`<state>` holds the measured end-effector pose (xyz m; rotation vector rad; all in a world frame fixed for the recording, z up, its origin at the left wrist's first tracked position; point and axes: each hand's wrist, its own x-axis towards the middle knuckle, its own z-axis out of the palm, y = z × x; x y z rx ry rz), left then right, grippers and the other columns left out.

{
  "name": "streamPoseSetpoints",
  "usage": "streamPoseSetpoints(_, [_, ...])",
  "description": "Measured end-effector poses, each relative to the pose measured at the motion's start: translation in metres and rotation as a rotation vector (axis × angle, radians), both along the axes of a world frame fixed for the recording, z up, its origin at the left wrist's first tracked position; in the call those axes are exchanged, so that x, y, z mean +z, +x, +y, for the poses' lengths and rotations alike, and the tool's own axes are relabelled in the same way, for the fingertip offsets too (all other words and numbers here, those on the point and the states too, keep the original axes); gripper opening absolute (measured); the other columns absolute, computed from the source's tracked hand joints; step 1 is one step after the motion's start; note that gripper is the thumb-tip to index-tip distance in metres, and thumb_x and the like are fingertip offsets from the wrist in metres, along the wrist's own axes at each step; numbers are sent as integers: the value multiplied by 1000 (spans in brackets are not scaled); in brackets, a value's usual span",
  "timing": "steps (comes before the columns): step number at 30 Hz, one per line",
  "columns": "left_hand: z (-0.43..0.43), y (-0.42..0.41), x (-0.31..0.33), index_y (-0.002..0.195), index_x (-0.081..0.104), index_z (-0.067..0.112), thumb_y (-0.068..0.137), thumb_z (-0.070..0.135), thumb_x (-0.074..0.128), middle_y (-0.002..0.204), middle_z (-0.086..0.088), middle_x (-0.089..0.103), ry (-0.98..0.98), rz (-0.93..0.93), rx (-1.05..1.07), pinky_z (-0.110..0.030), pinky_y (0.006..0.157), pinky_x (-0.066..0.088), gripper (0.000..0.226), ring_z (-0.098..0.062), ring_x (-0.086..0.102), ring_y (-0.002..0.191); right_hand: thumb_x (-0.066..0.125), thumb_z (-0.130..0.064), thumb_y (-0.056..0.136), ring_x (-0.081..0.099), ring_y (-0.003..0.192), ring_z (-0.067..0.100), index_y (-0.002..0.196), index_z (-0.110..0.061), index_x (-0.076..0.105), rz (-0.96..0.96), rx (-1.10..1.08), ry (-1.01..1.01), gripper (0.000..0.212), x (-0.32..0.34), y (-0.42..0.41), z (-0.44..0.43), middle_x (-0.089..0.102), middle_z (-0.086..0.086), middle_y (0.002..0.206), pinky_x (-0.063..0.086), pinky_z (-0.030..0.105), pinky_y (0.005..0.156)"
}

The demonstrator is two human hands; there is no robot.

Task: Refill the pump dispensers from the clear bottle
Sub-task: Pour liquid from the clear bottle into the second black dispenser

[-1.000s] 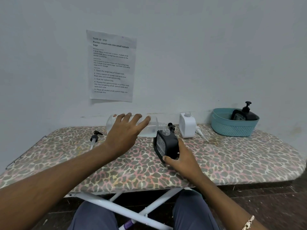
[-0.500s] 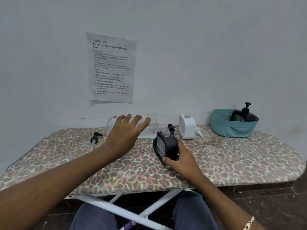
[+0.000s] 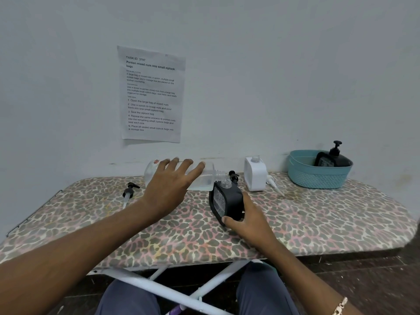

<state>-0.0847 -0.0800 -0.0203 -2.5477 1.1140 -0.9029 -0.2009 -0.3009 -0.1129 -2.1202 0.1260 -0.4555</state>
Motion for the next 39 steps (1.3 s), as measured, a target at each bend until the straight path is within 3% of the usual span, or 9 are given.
streamPoseSetpoints(12, [0, 0, -1, 148, 49, 19, 64, 3, 92, 134, -15, 64, 0, -1, -3, -57, 95, 53, 95, -45, 65, 115, 79, -32, 85, 56, 104, -15, 144, -39, 43, -8, 9, 7, 69, 0, -1, -1, 62, -22, 120, 44, 4, 74])
streamPoseSetpoints(19, [0, 1, -1, 148, 48, 19, 65, 2, 91, 135, -16, 64, -2, -2, -7, -57, 95, 53, 95, -45, 65, 116, 79, -35, 84, 58, 107, -10, 144, -39, 43, -13, 6, 0, 71, -1, 0, -1, 64, -18, 125, 44, 9, 79])
streamPoseSetpoints(27, [0, 1, 0, 148, 47, 19, 65, 2, 91, 135, -16, 64, 4, -3, -7, -58, 95, 53, 95, -45, 64, 116, 79, -33, 85, 56, 103, -16, 142, -41, 42, -11, -3, -10, 68, 0, -1, 0, 62, -20, 120, 44, 3, 72])
streamPoseSetpoints(39, [0, 0, 1, 147, 47, 19, 66, 2, 91, 135, -16, 64, 3, -8, -11, -58, 95, 53, 94, -46, 64, 116, 79, -33, 85, 60, 105, -10, 141, -42, 43, -10, 9, 8, 67, 1, -2, 0, 65, -17, 123, 48, 7, 71])
